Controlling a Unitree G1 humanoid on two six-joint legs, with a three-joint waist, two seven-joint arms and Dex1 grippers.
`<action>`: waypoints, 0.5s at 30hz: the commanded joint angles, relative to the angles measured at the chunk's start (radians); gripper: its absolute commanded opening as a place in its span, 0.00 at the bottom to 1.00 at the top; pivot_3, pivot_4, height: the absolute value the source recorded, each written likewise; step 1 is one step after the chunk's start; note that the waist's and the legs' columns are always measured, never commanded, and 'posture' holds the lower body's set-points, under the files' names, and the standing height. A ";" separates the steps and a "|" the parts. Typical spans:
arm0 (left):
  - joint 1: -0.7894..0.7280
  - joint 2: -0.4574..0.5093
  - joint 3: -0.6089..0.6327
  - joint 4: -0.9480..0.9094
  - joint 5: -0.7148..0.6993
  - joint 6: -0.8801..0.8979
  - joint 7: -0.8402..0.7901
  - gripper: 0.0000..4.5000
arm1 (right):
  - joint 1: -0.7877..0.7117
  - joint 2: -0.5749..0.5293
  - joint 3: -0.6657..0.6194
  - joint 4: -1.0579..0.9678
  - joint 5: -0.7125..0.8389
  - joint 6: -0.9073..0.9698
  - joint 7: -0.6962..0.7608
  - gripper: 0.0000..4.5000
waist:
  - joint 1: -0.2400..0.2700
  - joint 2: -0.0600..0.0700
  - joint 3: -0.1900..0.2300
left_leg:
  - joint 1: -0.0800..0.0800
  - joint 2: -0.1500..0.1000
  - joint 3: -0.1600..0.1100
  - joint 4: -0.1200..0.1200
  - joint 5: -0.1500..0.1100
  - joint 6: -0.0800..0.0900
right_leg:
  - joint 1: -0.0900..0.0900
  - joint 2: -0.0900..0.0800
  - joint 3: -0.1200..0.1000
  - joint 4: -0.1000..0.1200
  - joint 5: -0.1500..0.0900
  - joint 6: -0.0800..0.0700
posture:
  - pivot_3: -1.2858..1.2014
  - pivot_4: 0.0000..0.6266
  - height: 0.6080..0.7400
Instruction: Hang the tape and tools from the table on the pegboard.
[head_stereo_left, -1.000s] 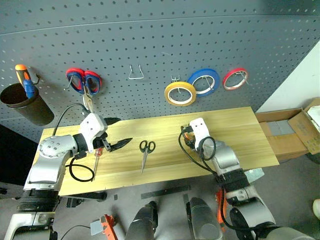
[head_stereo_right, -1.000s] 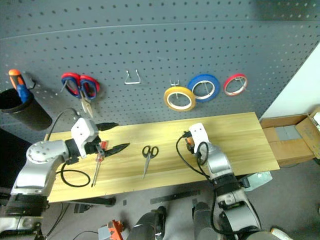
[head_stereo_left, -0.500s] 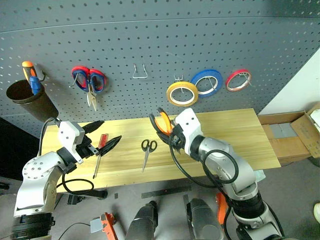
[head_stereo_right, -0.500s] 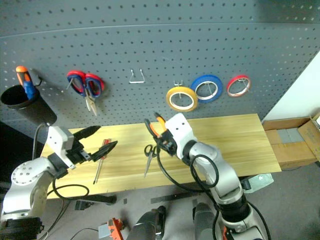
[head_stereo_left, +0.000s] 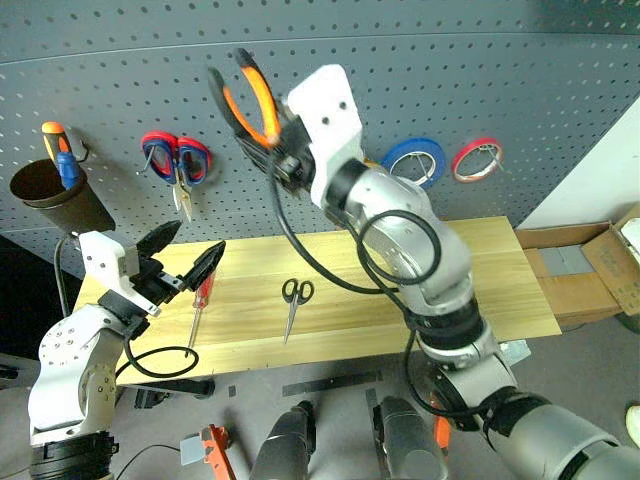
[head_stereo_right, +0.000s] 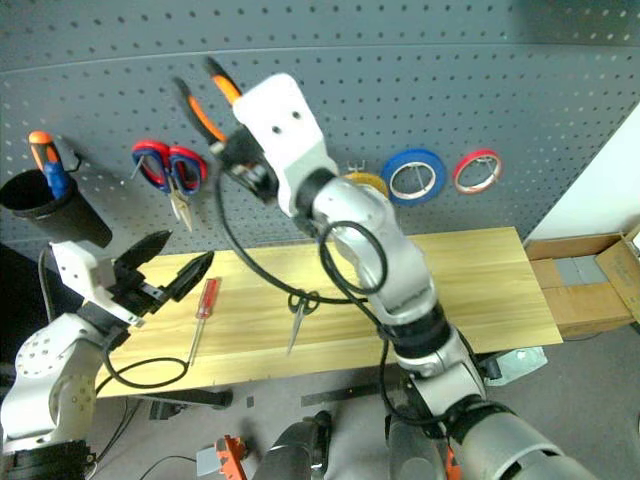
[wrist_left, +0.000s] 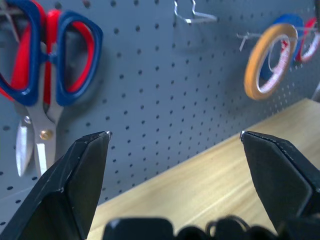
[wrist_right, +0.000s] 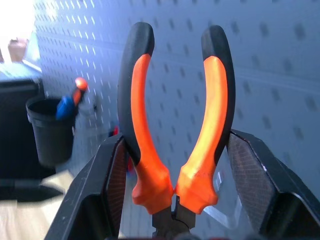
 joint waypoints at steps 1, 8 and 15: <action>-0.007 0.003 0.030 -0.064 -0.017 0.002 0.030 1.00 | -0.079 0.019 -0.026 0.090 0.005 -0.137 0.001 0.58 | 0.002 0.000 0.001 | 0.000 0.000 0.000 0.000 0.000 0.000 | 0.000 0.000 0.000 0.000 0.000 0.000 | 0.48 0.49 1.00; 0.004 0.011 0.017 -0.111 -0.008 0.010 0.037 1.00 | -0.221 0.011 -0.078 0.383 0.005 -0.391 0.026 0.58 | 0.007 -0.001 0.014 | 0.000 0.001 0.003 -0.001 0.000 0.000 | -0.003 0.000 0.001 0.002 0.000 0.000 | 0.50 0.54 1.00; -0.016 0.016 -0.006 -0.132 -0.024 0.047 0.023 1.00 | -0.337 0.009 -0.120 0.634 0.002 -0.592 0.028 0.58 | 0.013 -0.006 0.046 | -0.001 0.004 0.011 -0.002 0.000 0.000 | -0.008 0.000 0.002 0.004 0.002 -0.003 | 0.51 0.59 1.00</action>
